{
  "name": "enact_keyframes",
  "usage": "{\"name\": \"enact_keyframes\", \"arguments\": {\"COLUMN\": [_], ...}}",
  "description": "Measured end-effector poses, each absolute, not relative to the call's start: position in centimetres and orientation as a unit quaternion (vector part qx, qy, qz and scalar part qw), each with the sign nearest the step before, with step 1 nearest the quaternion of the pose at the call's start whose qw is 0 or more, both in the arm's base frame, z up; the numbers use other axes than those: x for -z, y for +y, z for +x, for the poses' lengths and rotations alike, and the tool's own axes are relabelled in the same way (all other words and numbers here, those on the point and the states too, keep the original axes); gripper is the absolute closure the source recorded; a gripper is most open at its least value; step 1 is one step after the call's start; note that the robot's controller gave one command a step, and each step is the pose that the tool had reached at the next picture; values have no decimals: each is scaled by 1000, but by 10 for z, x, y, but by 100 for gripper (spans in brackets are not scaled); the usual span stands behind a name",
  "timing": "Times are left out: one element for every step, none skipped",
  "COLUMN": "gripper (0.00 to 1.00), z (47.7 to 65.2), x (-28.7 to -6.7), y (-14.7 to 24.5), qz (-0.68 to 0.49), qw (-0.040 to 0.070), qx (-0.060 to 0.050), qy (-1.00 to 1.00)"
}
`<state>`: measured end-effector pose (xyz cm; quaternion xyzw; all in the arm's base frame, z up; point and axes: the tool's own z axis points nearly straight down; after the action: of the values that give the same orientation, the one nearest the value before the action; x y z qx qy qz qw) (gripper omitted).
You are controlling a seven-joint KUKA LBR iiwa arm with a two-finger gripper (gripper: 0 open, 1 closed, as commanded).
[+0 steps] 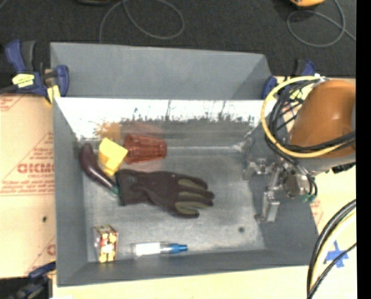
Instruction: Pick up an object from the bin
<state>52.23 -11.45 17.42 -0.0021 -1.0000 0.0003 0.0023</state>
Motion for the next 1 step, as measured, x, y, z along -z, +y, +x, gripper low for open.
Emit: {"name": "enact_keyframes", "arguments": {"gripper": [0], "z": [524], "x": [-179], "y": [-114], "qz": [-1], "qw": [-2], "qx": [-1], "qy": [-1000]}}
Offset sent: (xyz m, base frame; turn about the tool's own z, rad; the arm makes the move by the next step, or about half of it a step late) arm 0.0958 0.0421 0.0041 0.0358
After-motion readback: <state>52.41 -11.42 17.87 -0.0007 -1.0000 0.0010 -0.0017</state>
